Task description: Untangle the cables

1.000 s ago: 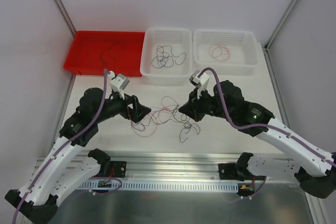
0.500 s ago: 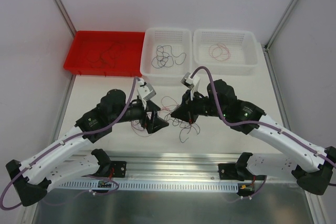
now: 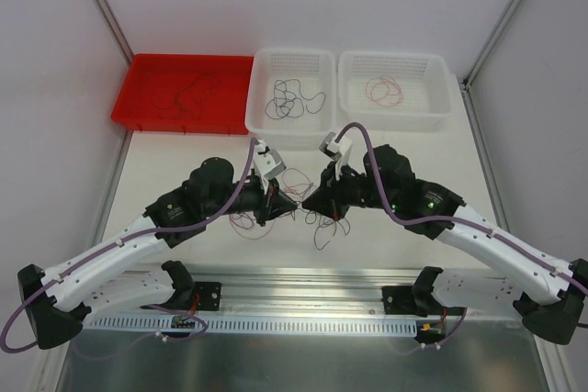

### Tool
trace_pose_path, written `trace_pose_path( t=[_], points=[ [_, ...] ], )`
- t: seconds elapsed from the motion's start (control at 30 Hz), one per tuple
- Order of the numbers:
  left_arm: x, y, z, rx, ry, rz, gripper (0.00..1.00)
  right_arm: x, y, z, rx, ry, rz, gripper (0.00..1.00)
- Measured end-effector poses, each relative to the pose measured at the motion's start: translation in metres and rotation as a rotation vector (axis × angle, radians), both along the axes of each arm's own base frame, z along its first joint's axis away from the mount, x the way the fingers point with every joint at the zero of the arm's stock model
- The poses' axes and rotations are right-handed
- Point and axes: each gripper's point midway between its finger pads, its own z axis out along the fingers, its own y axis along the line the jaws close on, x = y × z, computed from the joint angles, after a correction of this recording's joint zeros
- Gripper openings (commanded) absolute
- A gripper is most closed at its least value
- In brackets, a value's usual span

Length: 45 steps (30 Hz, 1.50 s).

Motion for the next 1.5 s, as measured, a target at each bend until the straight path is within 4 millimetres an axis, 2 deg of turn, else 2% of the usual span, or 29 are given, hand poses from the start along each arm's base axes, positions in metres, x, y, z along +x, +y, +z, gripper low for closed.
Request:
trace_pose_path(
  t=[0.13, 0.23, 0.27, 0.33, 0.37, 0.5, 0.63, 0.77, 0.93, 1.1, 1.27, 1.4, 1.5],
  points=[
    [0.001, -0.001, 0.004, -0.013, -0.003, 0.004, 0.00, 0.004, -0.010, 0.002, 0.002, -0.030, -0.051, 0.13],
    [0.003, 0.000, 0.009, -0.025, 0.000, 0.024, 0.00, 0.007, -0.023, 0.007, 0.001, -0.058, -0.100, 0.43],
    [0.004, 0.000, 0.013, -0.033, -0.001, 0.033, 0.00, 0.008, -0.029, 0.011, 0.003, -0.079, -0.125, 0.59],
    [0.008, 0.000, 0.025, -0.054, -0.006, 0.059, 0.00, 0.011, -0.041, 0.017, 0.009, -0.116, -0.164, 0.68],
    [0.010, 0.000, 0.031, -0.067, -0.010, 0.071, 0.00, 0.013, -0.047, 0.021, 0.015, -0.139, -0.189, 0.78],
    [0.022, 0.003, 0.059, -0.111, -0.034, 0.151, 0.00, 0.021, -0.080, 0.029, 0.034, -0.219, -0.321, 0.94],
    [0.040, 0.006, 0.090, -0.141, -0.066, 0.242, 0.00, 0.030, -0.111, 0.019, 0.011, -0.269, -0.455, 0.99],
    [0.067, 0.012, 0.117, -0.146, -0.128, 0.375, 0.00, 0.042, -0.136, -0.004, -0.050, -0.293, -0.581, 1.00],
    [0.119, 0.045, 0.132, -0.070, -0.247, 0.650, 0.00, 0.049, -0.154, -0.034, -0.138, -0.297, -0.658, 1.00],
    [0.161, 0.085, 0.119, 0.037, -0.279, 0.872, 0.00, 0.051, -0.154, -0.057, -0.203, -0.279, -0.660, 1.00],
    [0.181, 0.121, 0.107, 0.093, -0.274, 1.018, 0.00, 0.055, -0.143, -0.090, -0.261, -0.210, -0.663, 1.00],
    [0.198, 0.165, 0.094, 0.131, -0.250, 1.150, 0.00, 0.056, -0.135, -0.118, -0.289, -0.148, -0.671, 1.00],
    [0.207, 0.193, 0.094, 0.137, -0.237, 1.229, 0.00, 0.056, -0.129, -0.134, -0.272, -0.106, -0.682, 1.00]
  ],
)
